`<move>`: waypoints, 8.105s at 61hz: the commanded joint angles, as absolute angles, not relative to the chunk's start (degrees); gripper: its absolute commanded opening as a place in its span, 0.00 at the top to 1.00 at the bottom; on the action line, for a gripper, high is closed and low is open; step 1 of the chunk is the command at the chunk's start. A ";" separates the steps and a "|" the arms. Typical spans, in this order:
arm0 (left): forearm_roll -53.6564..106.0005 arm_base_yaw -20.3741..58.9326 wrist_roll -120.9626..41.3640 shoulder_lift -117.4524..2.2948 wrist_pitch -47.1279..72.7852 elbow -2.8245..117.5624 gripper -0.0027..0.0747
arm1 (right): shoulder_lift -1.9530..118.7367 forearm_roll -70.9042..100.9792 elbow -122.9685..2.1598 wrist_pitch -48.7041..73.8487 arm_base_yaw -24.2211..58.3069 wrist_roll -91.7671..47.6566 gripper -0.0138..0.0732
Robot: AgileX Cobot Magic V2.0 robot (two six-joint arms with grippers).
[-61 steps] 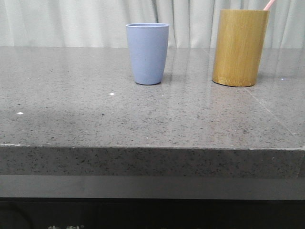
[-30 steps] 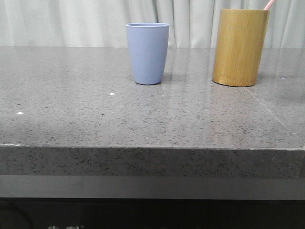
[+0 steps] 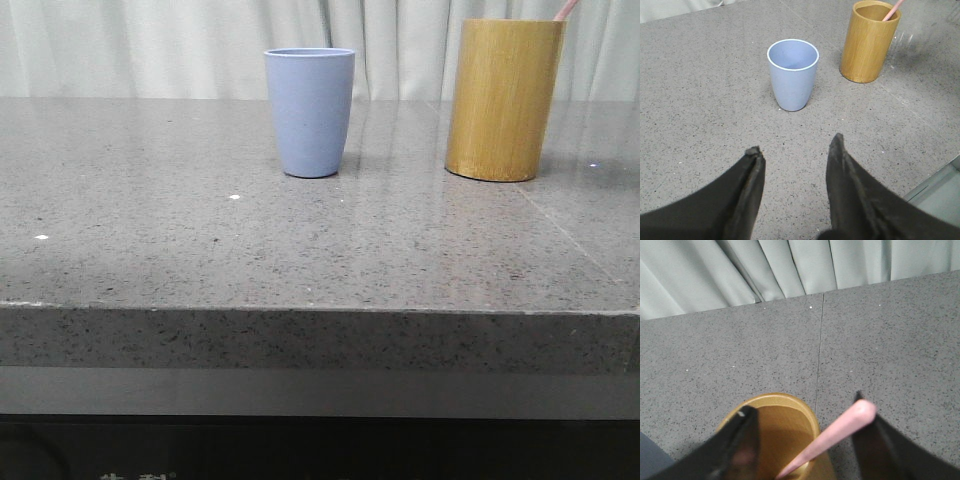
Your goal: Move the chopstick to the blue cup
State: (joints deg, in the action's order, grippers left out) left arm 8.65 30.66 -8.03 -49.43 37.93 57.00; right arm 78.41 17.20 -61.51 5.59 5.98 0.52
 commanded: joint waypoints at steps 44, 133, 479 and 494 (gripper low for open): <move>9.48 30.86 -7.49 -48.94 33.39 58.63 0.59 | 76.92 6.60 -85.33 21.53 6.12 0.00 0.80; 9.48 30.86 -7.49 -48.94 33.39 58.63 0.59 | 98.00 12.86 -107.06 33.06 27.69 -12.82 0.71; 2.51 1.89 2.90 1.62 -3.05 -0.54 0.99 | 29.38 8.31 -47.42 43.29 11.74 -8.29 0.92; 2.51 1.89 2.90 1.62 -3.05 -0.54 0.99 | 15.05 8.80 -23.95 17.90 4.05 -8.29 0.92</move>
